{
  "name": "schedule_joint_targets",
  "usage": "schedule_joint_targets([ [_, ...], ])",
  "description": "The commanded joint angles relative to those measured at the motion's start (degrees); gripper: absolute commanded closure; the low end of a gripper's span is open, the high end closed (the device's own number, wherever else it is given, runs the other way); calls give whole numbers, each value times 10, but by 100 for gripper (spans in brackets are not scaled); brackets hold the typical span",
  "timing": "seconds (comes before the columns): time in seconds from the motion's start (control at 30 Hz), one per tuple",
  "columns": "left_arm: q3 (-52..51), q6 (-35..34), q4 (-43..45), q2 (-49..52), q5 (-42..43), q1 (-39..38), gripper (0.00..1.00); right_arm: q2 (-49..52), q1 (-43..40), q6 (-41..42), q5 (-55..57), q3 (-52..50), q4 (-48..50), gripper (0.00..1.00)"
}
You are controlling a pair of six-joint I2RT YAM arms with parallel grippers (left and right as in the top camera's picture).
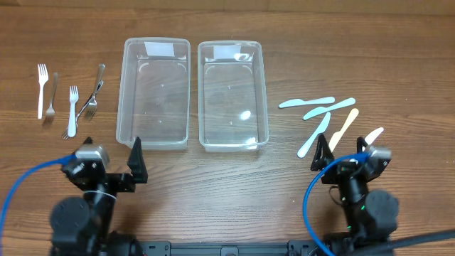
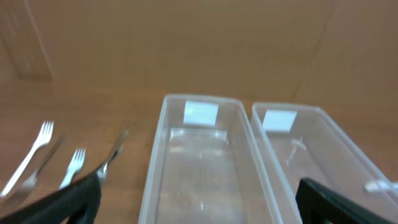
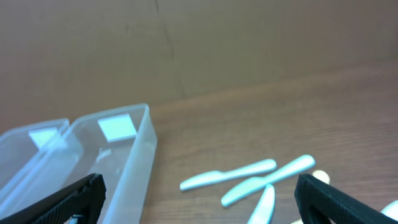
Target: Pack container
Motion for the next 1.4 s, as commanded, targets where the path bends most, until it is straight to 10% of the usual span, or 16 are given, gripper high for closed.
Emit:
schedule_joint_targets([
  [0.0,157,-14,-93,154,-12,2,0,123,-2,12,-25,136,-62,0],
  [0.27,500,38,-361,463,-12,2,0,448,-2,8,-54,477,-370,0],
  [0.47,557,43,-377,570,-38,3,0,559,-2,1,-54,554,-448,12],
  [0.6,557,34,-364,626,-108,4,45,600,-2,2,-21,554,-470,32],
  [0.83,557,-38,-328,739,-141,57,96,630,-2,1,-6,554,-479,57],
  [1.37,557,-38,-233,955,-45,110,96,630,-2,1,-7,554,-486,55],
])
